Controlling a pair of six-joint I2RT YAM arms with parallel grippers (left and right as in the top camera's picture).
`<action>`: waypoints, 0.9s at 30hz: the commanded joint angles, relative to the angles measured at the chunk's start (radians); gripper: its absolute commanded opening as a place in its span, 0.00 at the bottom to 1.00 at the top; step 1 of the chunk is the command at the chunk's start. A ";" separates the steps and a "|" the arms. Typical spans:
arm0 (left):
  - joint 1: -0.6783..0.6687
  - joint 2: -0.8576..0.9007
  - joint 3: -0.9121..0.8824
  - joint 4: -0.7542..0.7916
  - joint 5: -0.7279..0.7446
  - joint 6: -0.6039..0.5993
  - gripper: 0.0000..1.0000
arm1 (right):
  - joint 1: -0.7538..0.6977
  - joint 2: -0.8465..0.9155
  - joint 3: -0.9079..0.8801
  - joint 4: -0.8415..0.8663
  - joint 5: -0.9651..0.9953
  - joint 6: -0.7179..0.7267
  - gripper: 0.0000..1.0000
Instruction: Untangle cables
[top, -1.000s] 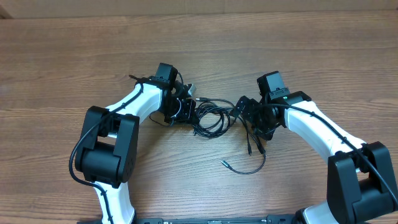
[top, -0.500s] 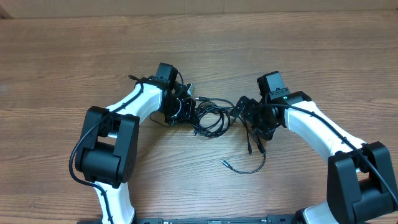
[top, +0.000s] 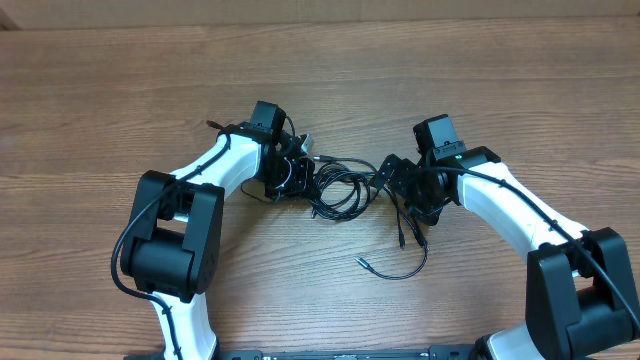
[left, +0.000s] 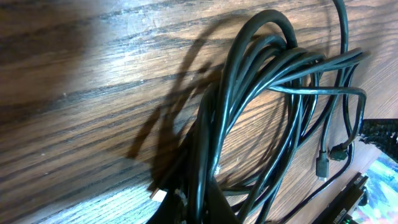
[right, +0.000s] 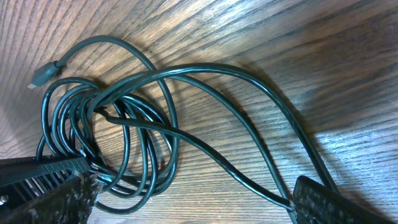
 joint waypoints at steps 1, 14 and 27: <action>-0.005 -0.002 -0.016 -0.005 -0.032 -0.014 0.04 | -0.004 -0.028 0.024 0.006 0.011 -0.009 1.00; -0.004 -0.002 -0.011 0.011 0.030 0.071 0.04 | -0.004 -0.028 0.024 0.006 0.011 -0.009 1.00; 0.168 -0.006 0.070 -0.157 0.431 0.776 0.04 | -0.004 -0.028 0.024 0.006 0.010 -0.008 1.00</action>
